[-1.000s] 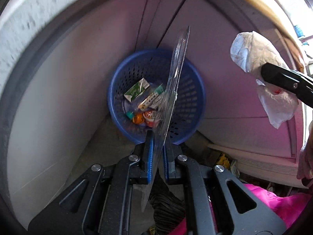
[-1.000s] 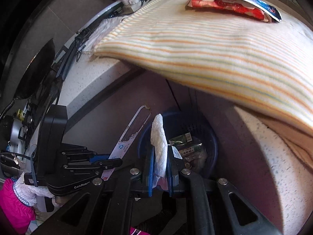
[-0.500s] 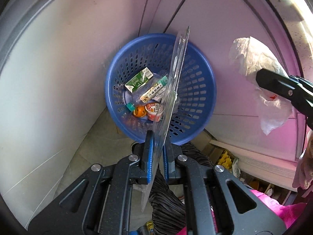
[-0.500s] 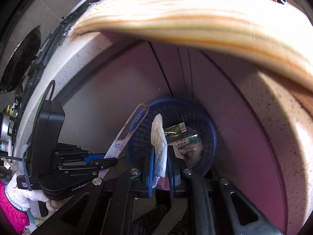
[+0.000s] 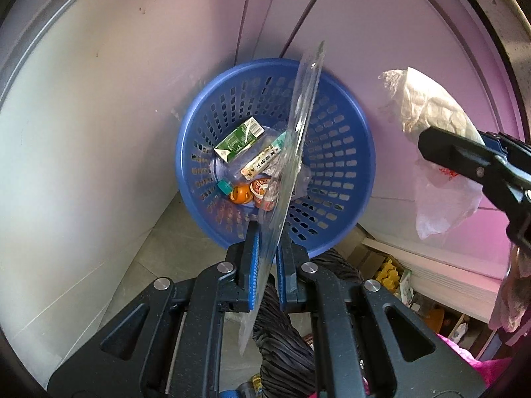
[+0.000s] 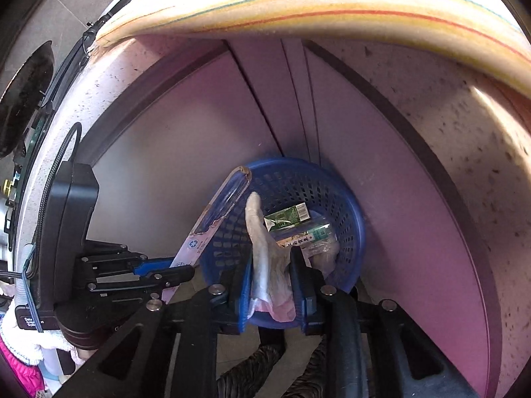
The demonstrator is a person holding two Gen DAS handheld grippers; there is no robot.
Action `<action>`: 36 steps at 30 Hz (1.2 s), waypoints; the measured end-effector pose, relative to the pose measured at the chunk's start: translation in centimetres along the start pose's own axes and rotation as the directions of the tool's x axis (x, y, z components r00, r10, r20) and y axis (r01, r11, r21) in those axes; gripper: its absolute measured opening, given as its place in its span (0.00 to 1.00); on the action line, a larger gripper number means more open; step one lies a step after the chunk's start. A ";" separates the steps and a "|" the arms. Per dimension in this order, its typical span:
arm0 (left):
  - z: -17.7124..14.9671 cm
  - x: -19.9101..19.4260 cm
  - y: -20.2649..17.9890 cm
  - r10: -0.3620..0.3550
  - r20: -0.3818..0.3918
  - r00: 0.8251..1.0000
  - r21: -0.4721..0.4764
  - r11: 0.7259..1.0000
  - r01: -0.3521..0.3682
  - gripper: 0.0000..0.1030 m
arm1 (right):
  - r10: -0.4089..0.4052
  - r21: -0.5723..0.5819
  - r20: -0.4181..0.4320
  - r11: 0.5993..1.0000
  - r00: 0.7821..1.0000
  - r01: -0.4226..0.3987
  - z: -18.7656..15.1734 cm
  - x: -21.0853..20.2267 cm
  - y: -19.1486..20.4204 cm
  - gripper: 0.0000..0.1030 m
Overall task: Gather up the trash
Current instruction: 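Open both tools to drop the strip and tissue into the basket, then move both tools back up toward the snack wrapper and toothpaste on the towel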
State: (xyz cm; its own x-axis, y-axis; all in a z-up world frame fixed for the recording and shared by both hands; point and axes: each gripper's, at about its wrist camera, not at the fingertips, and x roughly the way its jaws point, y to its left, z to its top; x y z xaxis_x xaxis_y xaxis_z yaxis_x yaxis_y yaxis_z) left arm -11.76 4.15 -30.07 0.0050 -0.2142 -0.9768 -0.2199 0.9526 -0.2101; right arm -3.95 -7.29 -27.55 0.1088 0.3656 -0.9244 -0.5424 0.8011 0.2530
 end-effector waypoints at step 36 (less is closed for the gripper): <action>-0.8 -8.8 -1.2 0.068 0.197 0.978 -0.012 0.998 -0.067 0.44 | 0.076 0.001 0.068 0.997 0.995 -0.076 0.3 -5.6 -0.5 0.60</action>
State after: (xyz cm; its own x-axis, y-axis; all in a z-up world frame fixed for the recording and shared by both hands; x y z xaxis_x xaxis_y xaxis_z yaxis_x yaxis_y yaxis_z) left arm -12.36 4.71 -21.20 0.1819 -0.1019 -0.9780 -0.2317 0.9622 -0.1433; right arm -4.08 -9.60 -22.38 0.1239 0.4570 -0.8808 -0.5480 0.7715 0.3232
